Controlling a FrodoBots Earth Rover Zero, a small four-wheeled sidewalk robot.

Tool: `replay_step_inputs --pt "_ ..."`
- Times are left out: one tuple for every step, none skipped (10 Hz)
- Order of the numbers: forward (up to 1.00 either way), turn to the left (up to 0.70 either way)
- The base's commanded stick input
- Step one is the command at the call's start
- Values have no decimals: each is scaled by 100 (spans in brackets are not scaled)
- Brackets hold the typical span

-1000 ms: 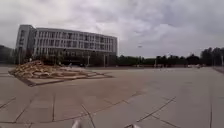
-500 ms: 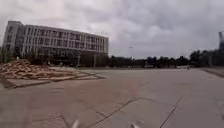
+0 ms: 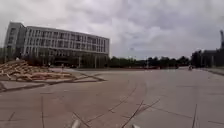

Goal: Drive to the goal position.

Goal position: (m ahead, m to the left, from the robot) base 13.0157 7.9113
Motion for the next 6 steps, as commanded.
replay_step_inputs --pt "85 0" --pt "85 0" --pt "85 0" --pt "85 0" --pt "85 0" --pt "85 0"
